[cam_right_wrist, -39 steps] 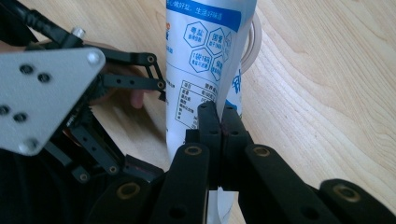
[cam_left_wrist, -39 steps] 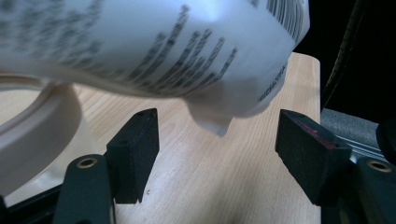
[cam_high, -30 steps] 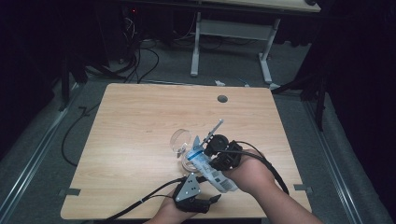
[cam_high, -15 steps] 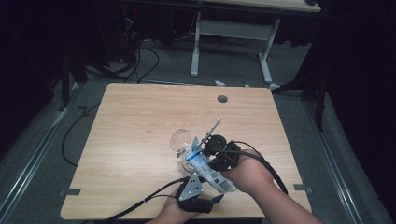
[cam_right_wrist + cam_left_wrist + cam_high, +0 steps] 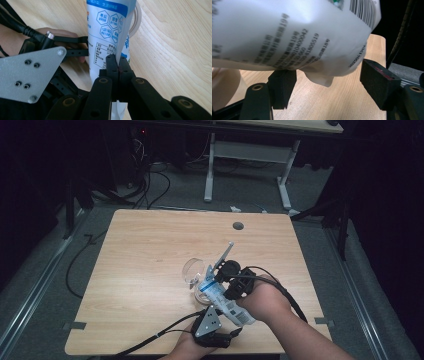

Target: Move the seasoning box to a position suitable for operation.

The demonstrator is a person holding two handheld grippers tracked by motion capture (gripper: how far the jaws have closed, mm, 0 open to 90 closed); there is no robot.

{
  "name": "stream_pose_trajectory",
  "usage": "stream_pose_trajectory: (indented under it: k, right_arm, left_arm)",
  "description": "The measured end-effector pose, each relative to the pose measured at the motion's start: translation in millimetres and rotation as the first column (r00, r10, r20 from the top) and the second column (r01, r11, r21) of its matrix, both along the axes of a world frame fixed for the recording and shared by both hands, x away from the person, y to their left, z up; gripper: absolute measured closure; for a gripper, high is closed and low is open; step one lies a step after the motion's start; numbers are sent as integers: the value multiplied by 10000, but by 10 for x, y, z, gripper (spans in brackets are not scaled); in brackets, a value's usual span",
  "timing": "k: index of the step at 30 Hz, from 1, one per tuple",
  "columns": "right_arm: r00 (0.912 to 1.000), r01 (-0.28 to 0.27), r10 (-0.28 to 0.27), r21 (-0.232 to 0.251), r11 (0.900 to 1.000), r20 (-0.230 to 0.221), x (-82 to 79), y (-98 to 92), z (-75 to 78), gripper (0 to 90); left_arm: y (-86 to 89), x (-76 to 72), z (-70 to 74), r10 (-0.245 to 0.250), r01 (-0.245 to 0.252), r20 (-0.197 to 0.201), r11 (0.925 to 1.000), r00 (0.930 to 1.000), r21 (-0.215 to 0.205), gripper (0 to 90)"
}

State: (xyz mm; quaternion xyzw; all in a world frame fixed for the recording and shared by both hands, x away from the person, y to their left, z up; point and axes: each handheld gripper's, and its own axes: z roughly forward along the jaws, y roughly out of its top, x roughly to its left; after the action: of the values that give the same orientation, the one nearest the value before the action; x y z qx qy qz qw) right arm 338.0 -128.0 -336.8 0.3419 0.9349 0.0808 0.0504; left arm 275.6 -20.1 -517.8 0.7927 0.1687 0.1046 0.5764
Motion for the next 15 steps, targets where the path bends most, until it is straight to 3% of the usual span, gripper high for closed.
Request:
stream_pose_trajectory:
  k: [10,15]
  right_arm:
    - [9998,111,-110,6,9999,-143,20,8,-55,900]
    - [9998,186,-185,66,9998,-68,14,-11,-39,900]
  left_arm:
    - [-12,-2,-21,256,-257,14,9990,9997,375,412]
    - [3,-33,17,250,-246,-140,9993,9996,285,454]
